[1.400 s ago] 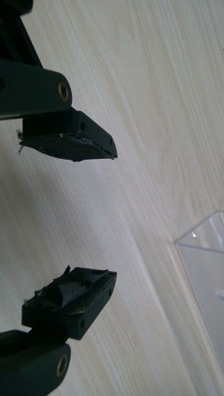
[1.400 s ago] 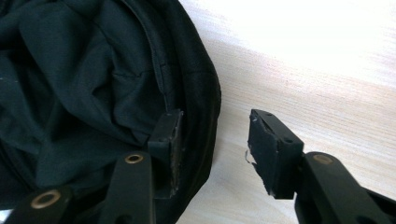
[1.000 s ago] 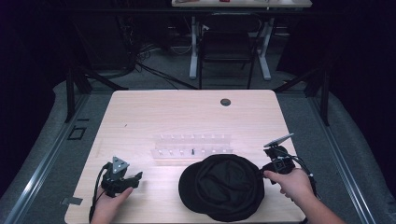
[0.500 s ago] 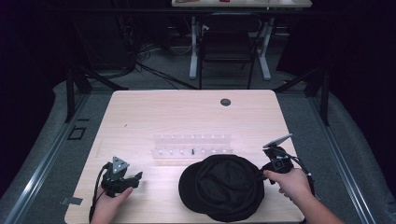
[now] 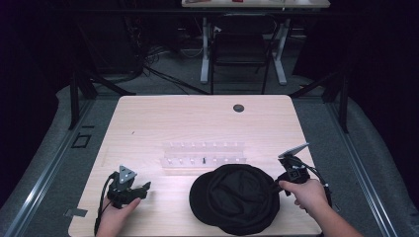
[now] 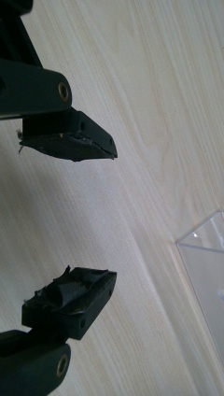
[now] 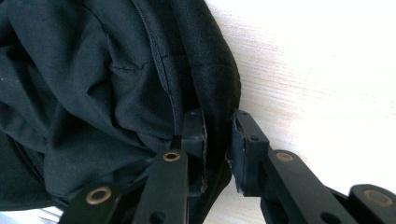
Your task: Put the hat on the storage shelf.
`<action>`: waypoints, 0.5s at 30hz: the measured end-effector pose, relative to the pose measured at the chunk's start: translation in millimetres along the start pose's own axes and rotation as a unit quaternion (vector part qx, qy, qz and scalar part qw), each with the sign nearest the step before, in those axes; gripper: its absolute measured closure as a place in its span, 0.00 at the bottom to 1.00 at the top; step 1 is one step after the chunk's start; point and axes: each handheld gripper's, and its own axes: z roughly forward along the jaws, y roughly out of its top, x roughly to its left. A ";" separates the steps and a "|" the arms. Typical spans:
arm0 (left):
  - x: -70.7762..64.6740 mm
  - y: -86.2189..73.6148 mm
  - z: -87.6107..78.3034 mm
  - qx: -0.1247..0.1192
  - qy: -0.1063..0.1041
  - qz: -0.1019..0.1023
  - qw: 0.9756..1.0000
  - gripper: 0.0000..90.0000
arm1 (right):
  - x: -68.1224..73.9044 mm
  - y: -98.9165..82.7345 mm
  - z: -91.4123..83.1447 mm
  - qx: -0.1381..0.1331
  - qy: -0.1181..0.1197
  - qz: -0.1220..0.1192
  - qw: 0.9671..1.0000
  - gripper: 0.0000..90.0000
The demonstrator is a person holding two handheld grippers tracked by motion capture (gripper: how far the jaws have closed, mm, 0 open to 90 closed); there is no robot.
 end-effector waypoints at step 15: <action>0.9 -0.3 0.4 0.001 0.000 -0.001 1.000 0.39 | -1.1 -2.1 1.1 -0.001 -0.040 -0.002 0.999 0.57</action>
